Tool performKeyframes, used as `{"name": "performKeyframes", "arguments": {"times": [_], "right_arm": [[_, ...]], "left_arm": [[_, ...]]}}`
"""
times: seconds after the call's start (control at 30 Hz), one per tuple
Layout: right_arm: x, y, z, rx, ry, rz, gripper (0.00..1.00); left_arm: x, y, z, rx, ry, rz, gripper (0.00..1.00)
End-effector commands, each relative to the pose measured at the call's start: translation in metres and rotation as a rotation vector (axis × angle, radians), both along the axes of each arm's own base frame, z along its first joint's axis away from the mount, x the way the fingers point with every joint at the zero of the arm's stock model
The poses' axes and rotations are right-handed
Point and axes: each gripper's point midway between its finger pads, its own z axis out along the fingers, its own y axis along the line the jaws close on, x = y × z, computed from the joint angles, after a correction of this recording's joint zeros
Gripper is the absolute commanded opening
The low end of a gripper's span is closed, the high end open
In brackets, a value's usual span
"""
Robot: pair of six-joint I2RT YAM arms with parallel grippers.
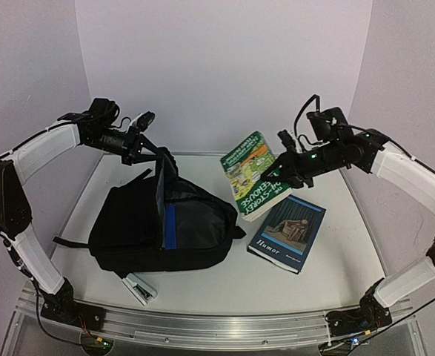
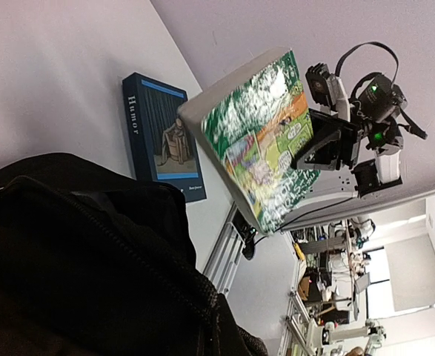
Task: Pack the student bag
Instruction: Place the book in the student bag.
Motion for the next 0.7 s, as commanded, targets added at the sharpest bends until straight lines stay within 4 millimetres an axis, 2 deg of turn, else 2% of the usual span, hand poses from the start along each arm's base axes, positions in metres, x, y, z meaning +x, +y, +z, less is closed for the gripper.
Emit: {"name": "performKeyframes", "arguments": {"times": [0.0, 0.17, 0.33, 0.53, 0.67], "right_arm": [[-0.015, 0.055, 0.041, 0.253, -0.04, 0.199, 0.0], [-0.033, 0.087, 0.015, 0.25, 0.029, 0.276, 0.0], [-0.03, 0.099, -0.032, 0.203, 0.128, 0.256, 0.0], [-0.043, 0.124, -0.06, 0.181, 0.183, 0.31, 0.0], [-0.03, 0.135, -0.077, 0.194, 0.213, 0.249, 0.0]], "left_arm": [[-0.016, -0.027, 0.036, -0.061, -0.113, -0.124, 0.0], [-0.018, -0.039, 0.043, -0.074, -0.127, -0.151, 0.0], [-0.017, -0.042, 0.044, -0.088, -0.124, -0.175, 0.0], [-0.015, -0.042, 0.047, -0.081, -0.136, -0.164, 0.0], [-0.016, -0.042, 0.045, -0.084, -0.131, -0.175, 0.0]]}}
